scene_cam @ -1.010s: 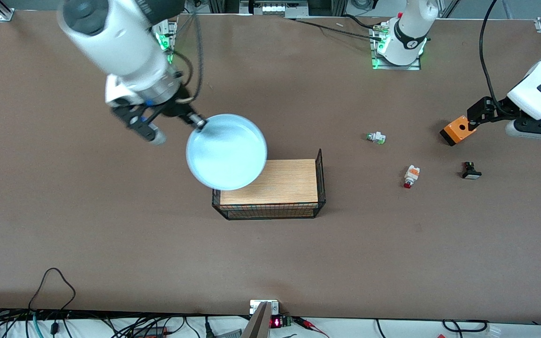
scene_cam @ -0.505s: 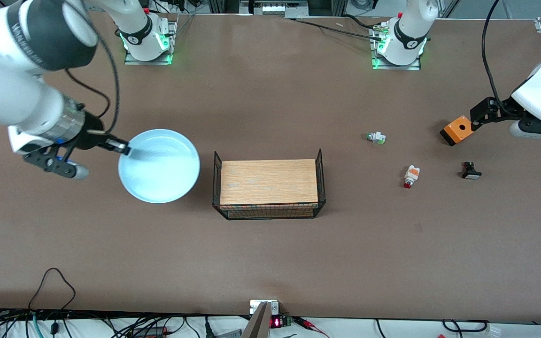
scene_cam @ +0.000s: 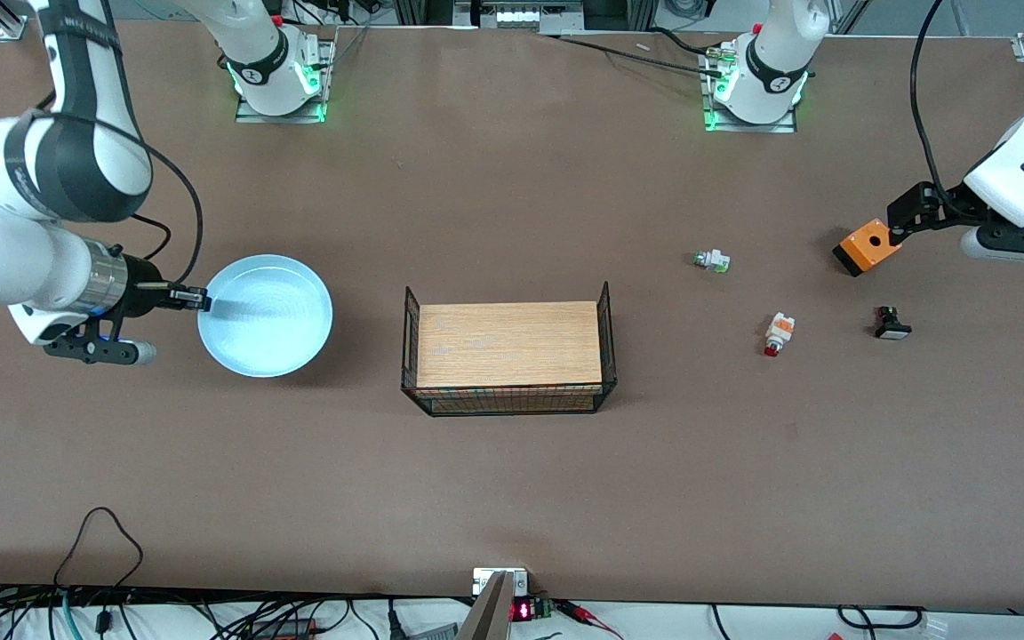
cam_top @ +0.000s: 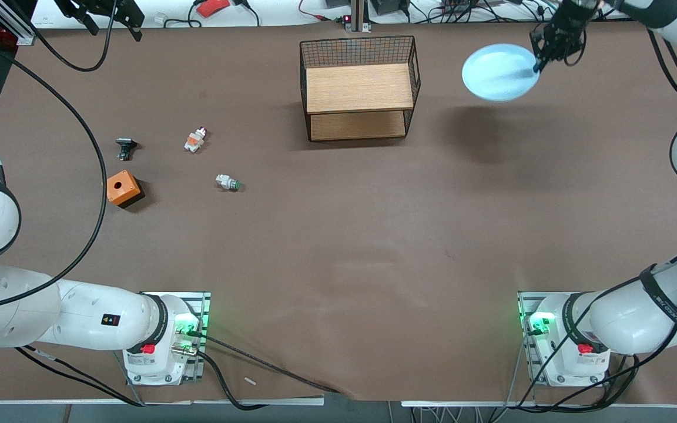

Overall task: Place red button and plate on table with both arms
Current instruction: 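Lower the blue plate onto the table beside the basket with the right gripper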

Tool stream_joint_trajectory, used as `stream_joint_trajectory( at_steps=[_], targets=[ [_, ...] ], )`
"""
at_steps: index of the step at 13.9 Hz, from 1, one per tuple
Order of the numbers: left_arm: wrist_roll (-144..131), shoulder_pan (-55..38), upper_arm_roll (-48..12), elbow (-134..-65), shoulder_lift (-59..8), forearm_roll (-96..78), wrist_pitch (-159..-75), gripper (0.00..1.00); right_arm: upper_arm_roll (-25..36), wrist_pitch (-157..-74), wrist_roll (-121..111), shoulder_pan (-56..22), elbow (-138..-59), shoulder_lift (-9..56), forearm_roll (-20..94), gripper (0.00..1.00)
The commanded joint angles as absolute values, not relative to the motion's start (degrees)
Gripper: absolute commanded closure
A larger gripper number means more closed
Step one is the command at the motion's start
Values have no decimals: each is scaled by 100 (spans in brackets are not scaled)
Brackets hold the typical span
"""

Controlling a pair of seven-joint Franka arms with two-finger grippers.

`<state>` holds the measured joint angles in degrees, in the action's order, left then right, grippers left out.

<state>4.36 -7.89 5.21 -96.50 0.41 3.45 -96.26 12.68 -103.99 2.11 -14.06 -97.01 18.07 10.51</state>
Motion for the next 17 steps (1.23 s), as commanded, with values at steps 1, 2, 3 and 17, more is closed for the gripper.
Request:
stream_joint_trajectory(
  at_steps=[1, 2, 3, 17],
  targets=[
    [448, -835, 536, -9589, 105, 343, -9501, 0, 1160, -10976, -456, -1222, -10466, 1600, 713, 100],
    [448, -835, 536, -9589, 105, 343, -9501, 0, 1160, -11221, -614, -1100, -10729, 1600, 695, 100],
    [448, -835, 554, -9589, 114, 343, -9501, 0, 1160, -11493, -876, -1020, -10966, 1600, 694, 100],
    [439, -835, 510, -9589, 141, 352, -9229, 0, 1090, -12915, -1666, -527, -12104, 1513, 809, 0]
  ],
)
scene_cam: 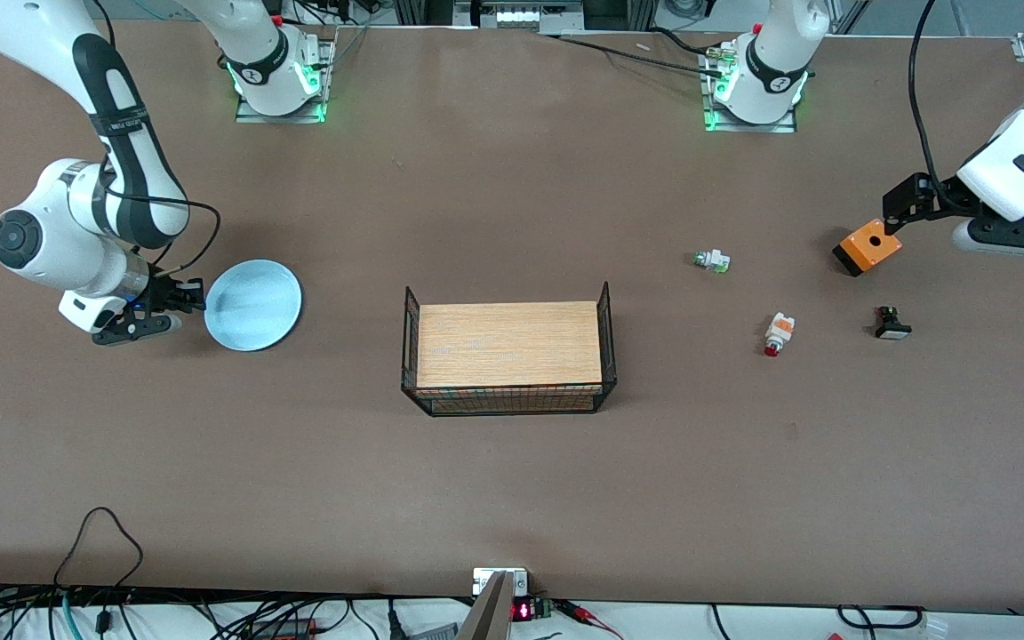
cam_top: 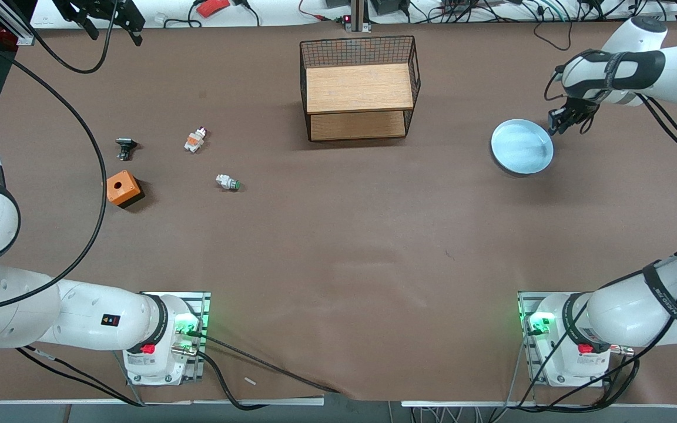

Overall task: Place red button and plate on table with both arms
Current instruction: 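Open the right gripper and draw it back from the plate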

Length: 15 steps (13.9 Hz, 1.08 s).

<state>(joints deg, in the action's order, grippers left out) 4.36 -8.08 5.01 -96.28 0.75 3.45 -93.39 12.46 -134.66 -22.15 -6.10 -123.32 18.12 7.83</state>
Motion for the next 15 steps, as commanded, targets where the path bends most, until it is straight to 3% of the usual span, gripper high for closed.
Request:
stream_joint_trajectory(
  at_steps=[1, 9, 12, 15],
  targets=[
    [431, -844, 492, -9589, 149, 352, -9229, 0, 985, -12633, -1278, -545, -11902, 1433, 800, 0],
    [360, -879, 378, -9467, 167, 650, -9202, 0, 659, -10401, -677, -633, -9636, 1283, 660, 0],
    [352, -817, 483, -9229, 167, 589, -8703, 0, 650, -9417, -633, -642, -8766, 1257, 369, 0],
    [352, -748, 510, -9018, 167, 589, -8526, 0, 650, -8966, -204, -598, -8307, 1196, 413, 0]
  ],
)
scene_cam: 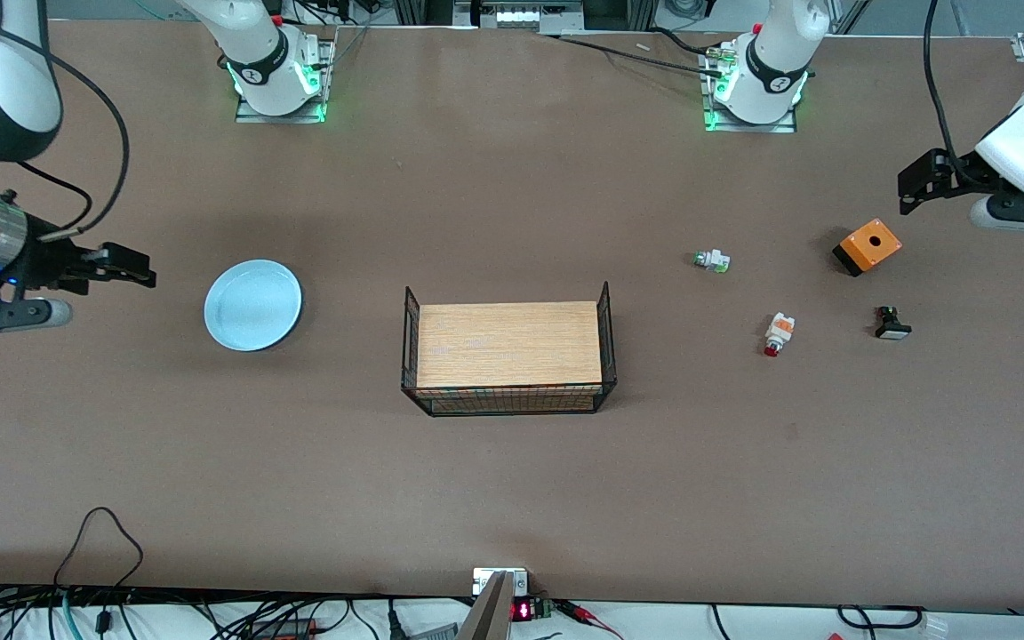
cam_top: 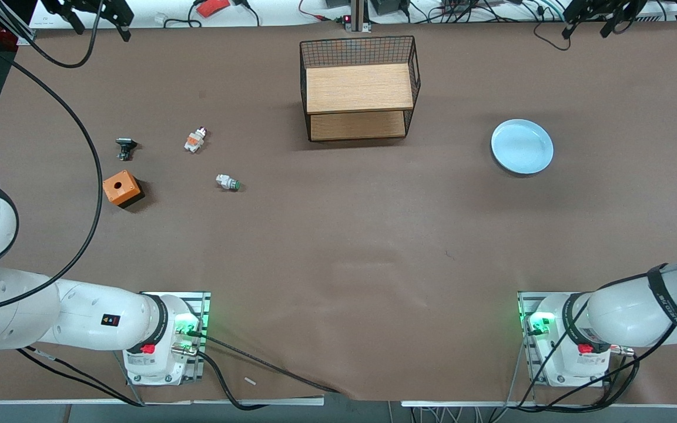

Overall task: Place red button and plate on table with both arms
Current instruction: 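Open the right gripper and draw it back from the plate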

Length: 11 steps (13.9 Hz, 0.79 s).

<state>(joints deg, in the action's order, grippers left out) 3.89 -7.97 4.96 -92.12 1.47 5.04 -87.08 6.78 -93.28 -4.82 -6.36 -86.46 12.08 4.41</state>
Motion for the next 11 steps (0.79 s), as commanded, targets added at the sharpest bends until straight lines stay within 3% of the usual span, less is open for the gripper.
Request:
stream_joint_trajectory(
  at_steps=[1, 4, 8, 11],
  targets=[
    [369, -704, 510, -8991, 141, 571, -8534, 0, 659, -8921, -115, -589, -8253, 1161, 413, 0],
    [387, -686, 483, -8948, 132, 554, -8561, 0, 703, -8570, -114, -545, -8358, 1037, 334, 0],
    [404, -703, 422, -8851, 141, 554, -8534, 0, 694, -9174, -132, -554, -9305, 424, 88, 0],
    [395, -694, 422, -8842, 132, 571, -8578, 0, 686, -9158, -97, -554, -9387, 247, 88, 0]
  ],
)
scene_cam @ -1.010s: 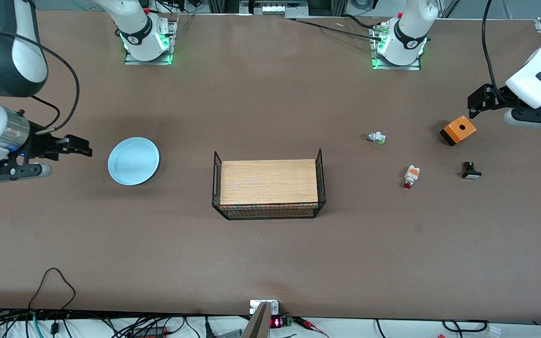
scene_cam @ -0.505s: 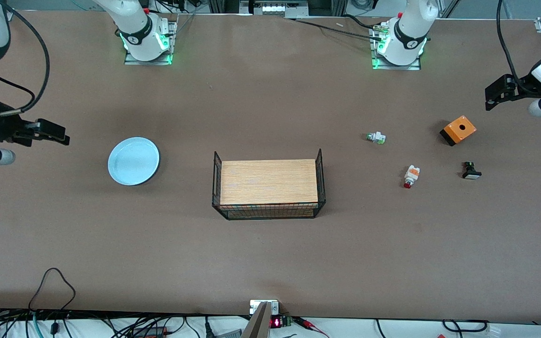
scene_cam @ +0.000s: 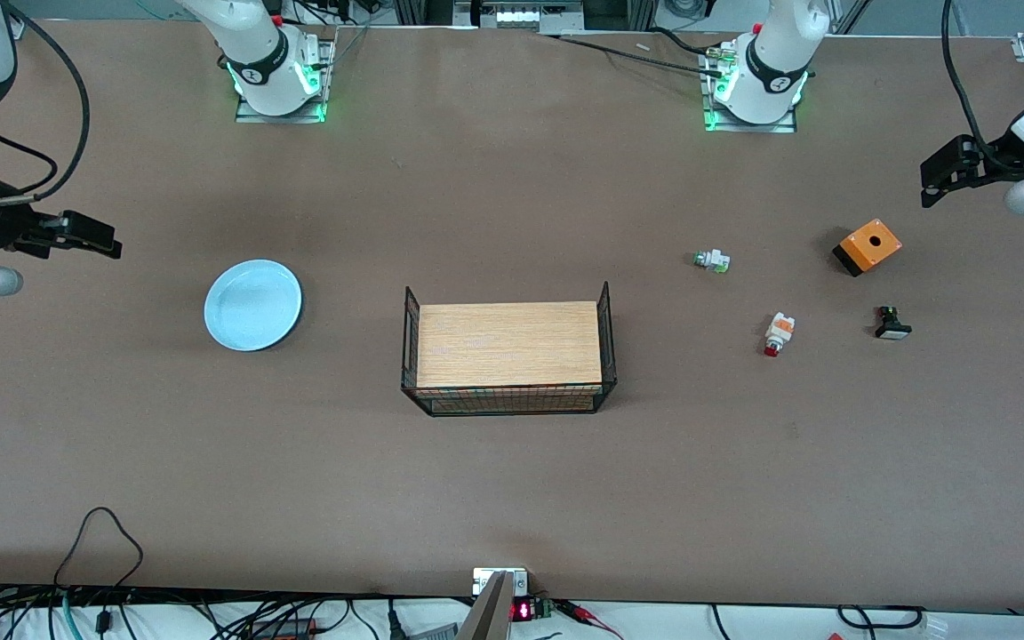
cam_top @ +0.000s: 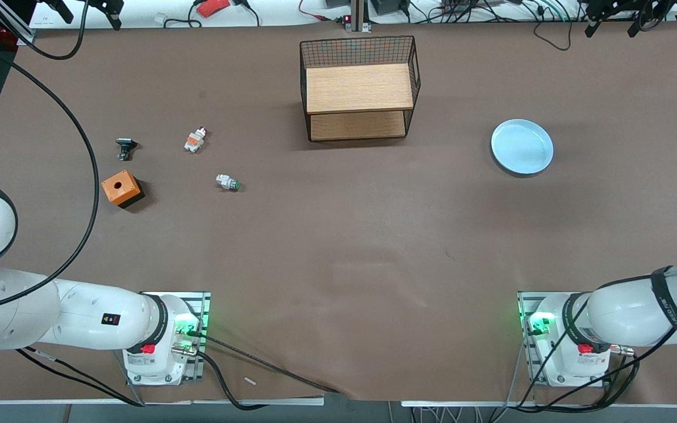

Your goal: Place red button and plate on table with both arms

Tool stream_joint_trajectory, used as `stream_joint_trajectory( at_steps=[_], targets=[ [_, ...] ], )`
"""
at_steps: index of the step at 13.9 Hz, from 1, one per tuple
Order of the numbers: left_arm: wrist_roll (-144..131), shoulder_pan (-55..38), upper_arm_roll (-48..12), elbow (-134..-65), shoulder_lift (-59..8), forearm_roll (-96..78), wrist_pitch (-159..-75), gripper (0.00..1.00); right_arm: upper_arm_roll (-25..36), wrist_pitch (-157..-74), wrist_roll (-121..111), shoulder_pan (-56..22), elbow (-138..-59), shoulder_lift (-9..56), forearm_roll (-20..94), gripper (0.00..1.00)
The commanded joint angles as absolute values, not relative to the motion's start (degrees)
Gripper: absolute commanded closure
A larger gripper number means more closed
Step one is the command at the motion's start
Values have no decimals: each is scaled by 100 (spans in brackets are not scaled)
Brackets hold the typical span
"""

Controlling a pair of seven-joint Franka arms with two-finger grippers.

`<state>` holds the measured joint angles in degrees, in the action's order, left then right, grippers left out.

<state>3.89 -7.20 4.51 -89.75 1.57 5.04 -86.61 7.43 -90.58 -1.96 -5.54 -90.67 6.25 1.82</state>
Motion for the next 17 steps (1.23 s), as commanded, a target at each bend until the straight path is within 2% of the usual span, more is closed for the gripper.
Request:
stream_joint_trajectory(
  at_steps=[1, 7, 13, 17],
  targets=[
    [404, -694, 413, -8842, 141, 580, -8561, 0, 686, -9115, -71, -554, -9395, 185, 88, 0],
    [457, -581, 422, -8886, 149, 352, -8596, 0, 686, -9097, -114, -545, -9361, 167, 79, 0],
    [405, -246, 19, -8938, 167, 352, -8578, 0, 668, -9070, -132, -545, -9325, 229, 79, 0],
    [396, -211, -9, -8938, 202, 343, -8561, 0, 668, -9079, -141, -554, -9316, 228, 79, 0]
  ],
)
